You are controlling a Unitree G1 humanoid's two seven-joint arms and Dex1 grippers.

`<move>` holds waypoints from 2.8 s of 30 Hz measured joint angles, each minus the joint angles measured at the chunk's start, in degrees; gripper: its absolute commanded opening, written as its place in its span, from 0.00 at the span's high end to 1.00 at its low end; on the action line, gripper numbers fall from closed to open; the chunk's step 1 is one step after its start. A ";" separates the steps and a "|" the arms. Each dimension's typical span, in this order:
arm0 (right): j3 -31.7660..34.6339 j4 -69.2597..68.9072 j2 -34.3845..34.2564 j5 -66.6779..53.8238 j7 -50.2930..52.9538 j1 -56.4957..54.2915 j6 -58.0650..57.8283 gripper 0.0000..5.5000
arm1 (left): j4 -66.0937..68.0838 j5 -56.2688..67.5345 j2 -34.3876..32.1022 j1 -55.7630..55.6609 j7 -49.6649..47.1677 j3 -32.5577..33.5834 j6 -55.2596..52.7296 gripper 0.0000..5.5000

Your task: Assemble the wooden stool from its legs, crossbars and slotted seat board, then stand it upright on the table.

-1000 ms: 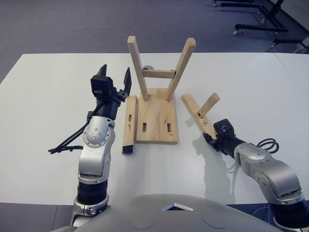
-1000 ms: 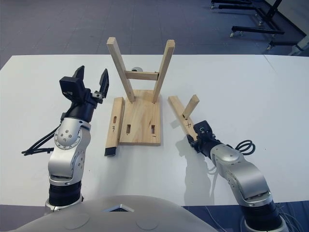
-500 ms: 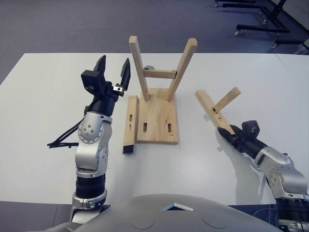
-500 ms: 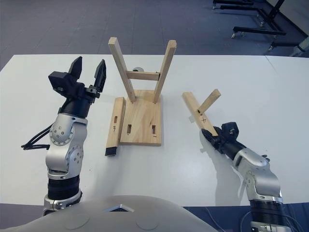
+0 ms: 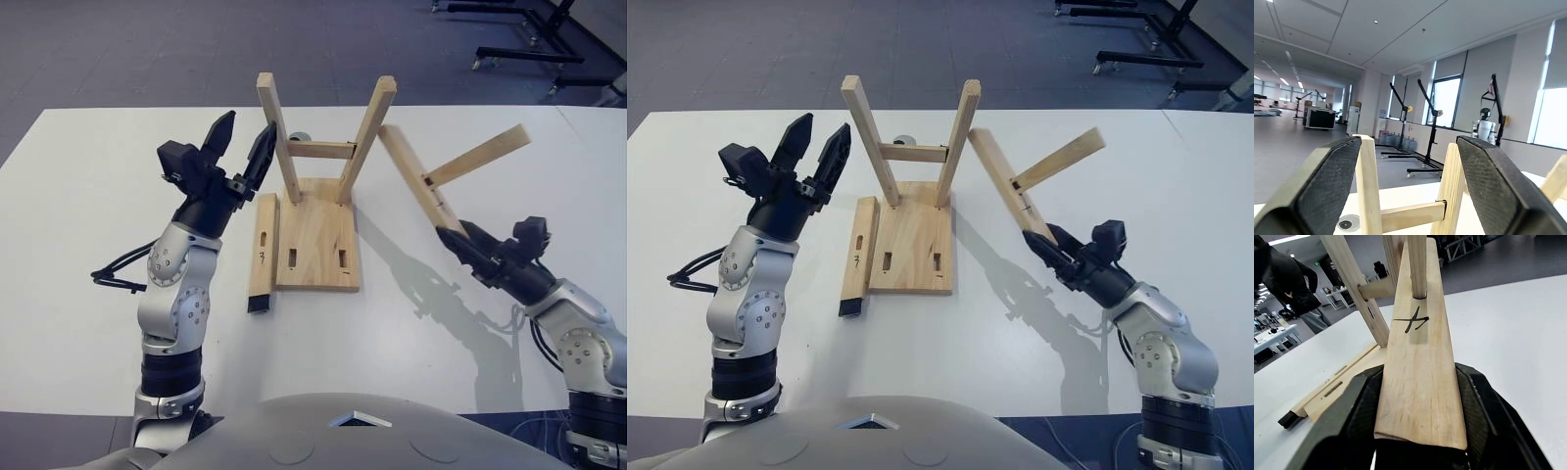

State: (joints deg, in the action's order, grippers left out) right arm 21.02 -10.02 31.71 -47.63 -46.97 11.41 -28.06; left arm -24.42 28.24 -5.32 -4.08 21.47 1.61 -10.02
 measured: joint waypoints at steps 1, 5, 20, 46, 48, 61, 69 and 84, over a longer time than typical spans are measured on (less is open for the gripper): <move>1.58 0.30 0.01 -0.94 -0.04 -0.73 -0.56 0.63 | 0.07 1.29 -0.47 -0.02 0.86 0.73 -0.30 0.35; 4.56 -0.54 -0.04 -5.52 2.32 -4.82 -1.87 0.63 | 0.42 5.02 -2.28 -0.06 3.27 1.42 -2.24 0.35; -11.55 -19.91 -4.40 -13.33 5.37 -16.19 -6.24 0.63 | 4.83 46.31 -14.97 -6.36 21.00 4.06 -32.95 0.35; -17.13 -22.73 -5.06 -16.51 0.87 -8.27 -8.11 0.63 | 7.99 61.36 -13.13 -9.78 16.03 7.83 -38.12 0.35; -17.13 -22.86 -5.05 -16.56 0.88 -8.06 -8.11 0.63 | 7.99 62.17 -13.25 -9.37 16.03 7.87 -38.72 0.35; -18.78 -23.82 -5.28 -16.32 2.07 -8.39 -8.12 0.63 | 7.10 60.65 -14.00 -6.77 16.60 4.16 -40.91 0.35; -19.49 -23.64 -5.49 -15.31 2.68 -8.73 -8.05 0.63 | 7.11 60.71 -14.02 -6.77 16.59 4.07 -40.92 0.44; -19.66 -23.37 -5.99 -14.05 1.92 -8.72 -7.83 0.63 | 7.72 60.87 -14.04 -6.69 16.14 3.90 -41.09 0.57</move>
State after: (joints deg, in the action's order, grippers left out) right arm 1.36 -33.39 25.71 -61.68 -45.05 2.69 -35.89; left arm -16.70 89.11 -19.36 -10.77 37.61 5.51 -51.11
